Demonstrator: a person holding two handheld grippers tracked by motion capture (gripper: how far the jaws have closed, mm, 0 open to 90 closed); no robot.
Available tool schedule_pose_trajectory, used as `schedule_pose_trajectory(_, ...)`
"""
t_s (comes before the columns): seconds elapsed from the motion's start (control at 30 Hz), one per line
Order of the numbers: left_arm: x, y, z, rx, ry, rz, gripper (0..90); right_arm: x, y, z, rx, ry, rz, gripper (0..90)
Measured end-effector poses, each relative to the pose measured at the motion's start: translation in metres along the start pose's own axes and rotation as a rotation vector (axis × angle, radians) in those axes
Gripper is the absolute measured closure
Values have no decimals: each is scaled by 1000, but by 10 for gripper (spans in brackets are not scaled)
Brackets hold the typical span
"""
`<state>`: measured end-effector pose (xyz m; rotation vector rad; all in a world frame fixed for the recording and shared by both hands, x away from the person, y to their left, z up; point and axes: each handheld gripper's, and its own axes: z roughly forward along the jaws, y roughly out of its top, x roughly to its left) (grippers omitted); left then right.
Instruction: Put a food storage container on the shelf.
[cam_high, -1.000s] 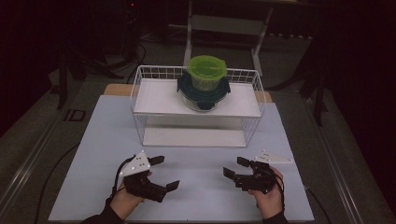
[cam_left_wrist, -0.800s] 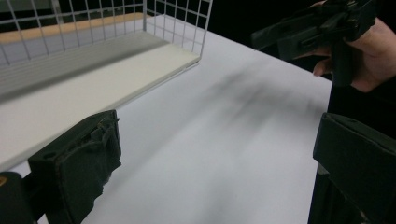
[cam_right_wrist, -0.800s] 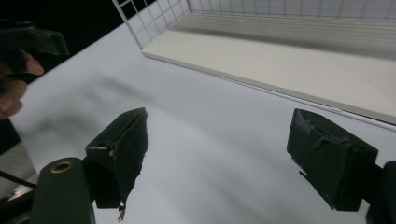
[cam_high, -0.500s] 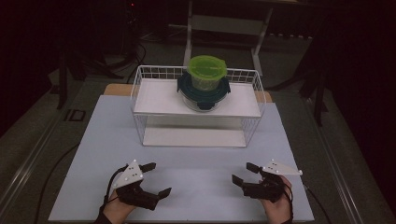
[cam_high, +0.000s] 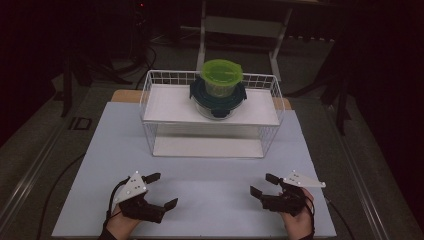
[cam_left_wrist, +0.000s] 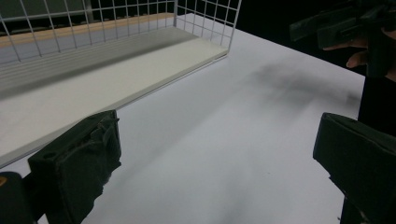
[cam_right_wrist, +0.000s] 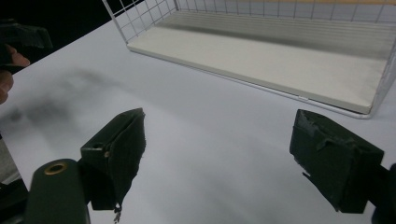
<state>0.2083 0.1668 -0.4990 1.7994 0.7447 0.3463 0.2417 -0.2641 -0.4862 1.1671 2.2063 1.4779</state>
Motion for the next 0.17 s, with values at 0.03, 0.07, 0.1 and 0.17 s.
schedule_pose_trajectory(0.03, 0, 0, 0, -3, -2, -3, 5, 0, 0, 1, 2, -3, -2, 179)
schedule_pose_trajectory(0.07, -1, 0, 0, -7, -4, -6, 5, 0, -1, 1, 4, -5, -4, 179)
schedule_pose_trajectory(0.1, -1, 0, 0, -5, -4, -5, 5, 0, -1, 1, 5, -2, -2, 179)
schedule_pose_trajectory(0.17, -2, 0, 0, -8, -6, 2, 5, 0, -1, 2, 10, -2, -5, 179)
